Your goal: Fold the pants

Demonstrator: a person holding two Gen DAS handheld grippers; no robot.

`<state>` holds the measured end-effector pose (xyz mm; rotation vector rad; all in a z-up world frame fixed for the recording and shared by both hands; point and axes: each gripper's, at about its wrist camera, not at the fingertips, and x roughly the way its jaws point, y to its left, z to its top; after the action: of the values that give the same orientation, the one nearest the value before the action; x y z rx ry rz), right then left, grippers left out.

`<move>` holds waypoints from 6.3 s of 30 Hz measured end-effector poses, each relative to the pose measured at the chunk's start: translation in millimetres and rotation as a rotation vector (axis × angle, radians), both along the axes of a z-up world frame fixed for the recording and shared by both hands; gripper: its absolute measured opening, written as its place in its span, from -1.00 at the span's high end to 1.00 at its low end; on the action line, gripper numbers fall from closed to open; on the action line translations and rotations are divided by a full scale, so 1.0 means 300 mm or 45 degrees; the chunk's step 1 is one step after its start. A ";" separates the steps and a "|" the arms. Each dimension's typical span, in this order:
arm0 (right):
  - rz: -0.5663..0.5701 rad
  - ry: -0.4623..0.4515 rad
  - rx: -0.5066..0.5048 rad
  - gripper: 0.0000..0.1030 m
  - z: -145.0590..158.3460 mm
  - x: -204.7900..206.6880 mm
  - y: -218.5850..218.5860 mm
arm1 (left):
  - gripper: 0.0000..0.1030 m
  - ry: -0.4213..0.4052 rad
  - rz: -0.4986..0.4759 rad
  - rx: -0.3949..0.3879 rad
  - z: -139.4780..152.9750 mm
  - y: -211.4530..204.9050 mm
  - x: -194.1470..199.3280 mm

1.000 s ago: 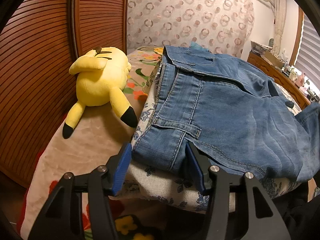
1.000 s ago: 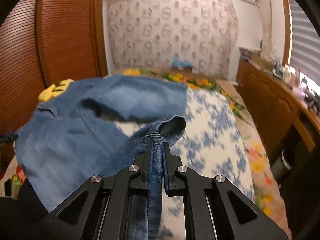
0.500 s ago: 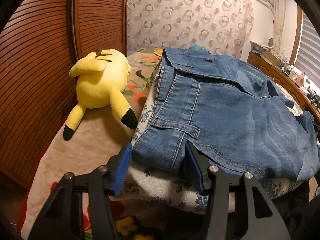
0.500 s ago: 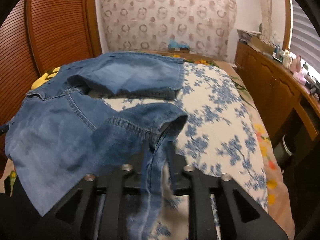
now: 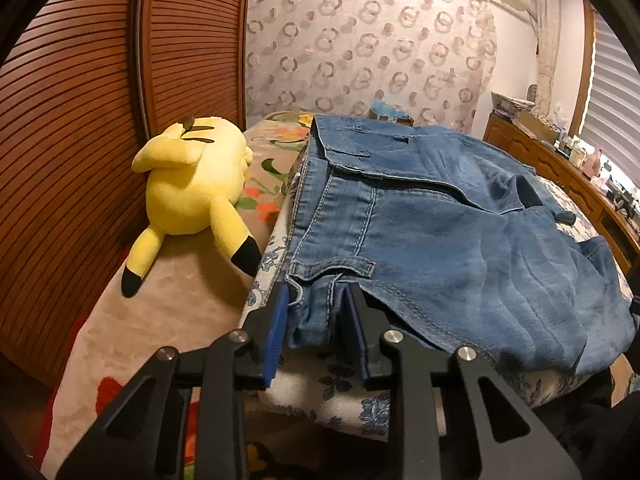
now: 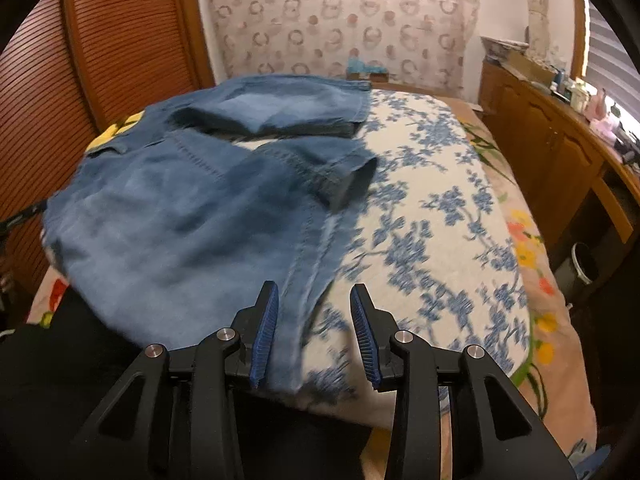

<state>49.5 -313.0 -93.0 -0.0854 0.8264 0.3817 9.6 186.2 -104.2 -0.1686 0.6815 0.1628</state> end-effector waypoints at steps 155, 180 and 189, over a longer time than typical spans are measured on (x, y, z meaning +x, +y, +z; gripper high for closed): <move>-0.069 -0.194 -0.004 0.17 0.202 1.058 0.086 | 0.10 0.055 -0.434 0.125 0.279 -0.267 1.015; -0.125 0.063 0.050 0.06 -0.009 0.822 -0.035 | 0.10 0.175 -0.486 0.067 0.121 -0.410 0.817; -0.124 0.100 0.087 0.04 -0.035 0.880 -0.024 | 0.10 0.158 -0.377 0.078 0.125 -0.290 0.739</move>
<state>313.5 -320.3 -103.5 0.0336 0.8908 0.3223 231.4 99.1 -66.8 0.0022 0.8155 -0.0907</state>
